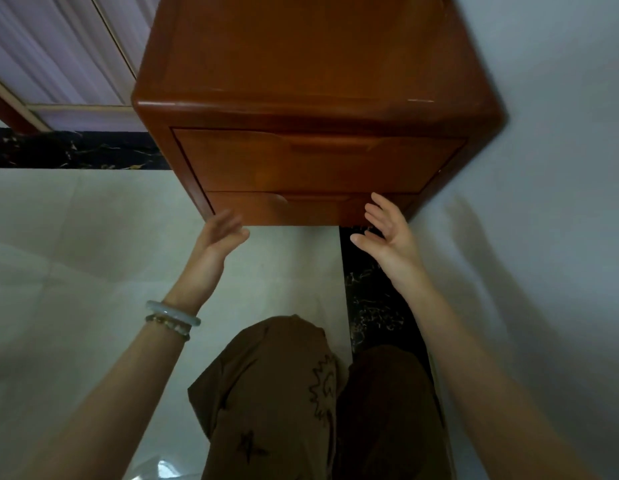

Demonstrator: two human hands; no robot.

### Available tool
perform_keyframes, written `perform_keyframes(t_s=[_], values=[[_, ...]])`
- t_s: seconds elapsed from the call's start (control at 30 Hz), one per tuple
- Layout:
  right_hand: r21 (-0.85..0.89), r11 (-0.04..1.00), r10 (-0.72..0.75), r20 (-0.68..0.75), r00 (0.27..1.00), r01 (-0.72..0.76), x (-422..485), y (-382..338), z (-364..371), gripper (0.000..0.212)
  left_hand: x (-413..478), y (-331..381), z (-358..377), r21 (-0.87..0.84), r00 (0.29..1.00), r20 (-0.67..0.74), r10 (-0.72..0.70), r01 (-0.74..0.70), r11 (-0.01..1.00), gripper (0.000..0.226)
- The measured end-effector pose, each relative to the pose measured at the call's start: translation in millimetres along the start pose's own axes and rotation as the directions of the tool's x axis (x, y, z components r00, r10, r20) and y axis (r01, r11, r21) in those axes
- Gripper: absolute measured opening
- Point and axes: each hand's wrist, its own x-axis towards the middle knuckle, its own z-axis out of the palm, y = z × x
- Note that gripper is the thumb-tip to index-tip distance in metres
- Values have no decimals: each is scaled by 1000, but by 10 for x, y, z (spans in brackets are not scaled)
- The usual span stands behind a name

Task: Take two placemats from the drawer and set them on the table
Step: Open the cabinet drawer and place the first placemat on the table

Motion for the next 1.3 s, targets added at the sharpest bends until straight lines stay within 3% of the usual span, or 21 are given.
perform_keyframes(t_s=[0.13,0.4,0.7,0.9,1.3], values=[[58,995,80,-8,997,-79,267,383,91,64,349,-291,199,-164,995,91,-50,65,984,54],[438,855,301,16,953,-278,899,831,243,46,882,-420,527,-453,968,163,-192,246,857,59],[531,789,356,14,934,-309,1212,865,314,50,1201,-421,674,-548,974,118,-193,226,805,52],[663,678,388,43,921,-317,1249,873,295,51,1203,-431,703,-633,973,122,-196,229,740,47],[680,622,426,123,897,-388,758,972,205,54,767,-668,664,-603,962,142,-233,271,751,51]])
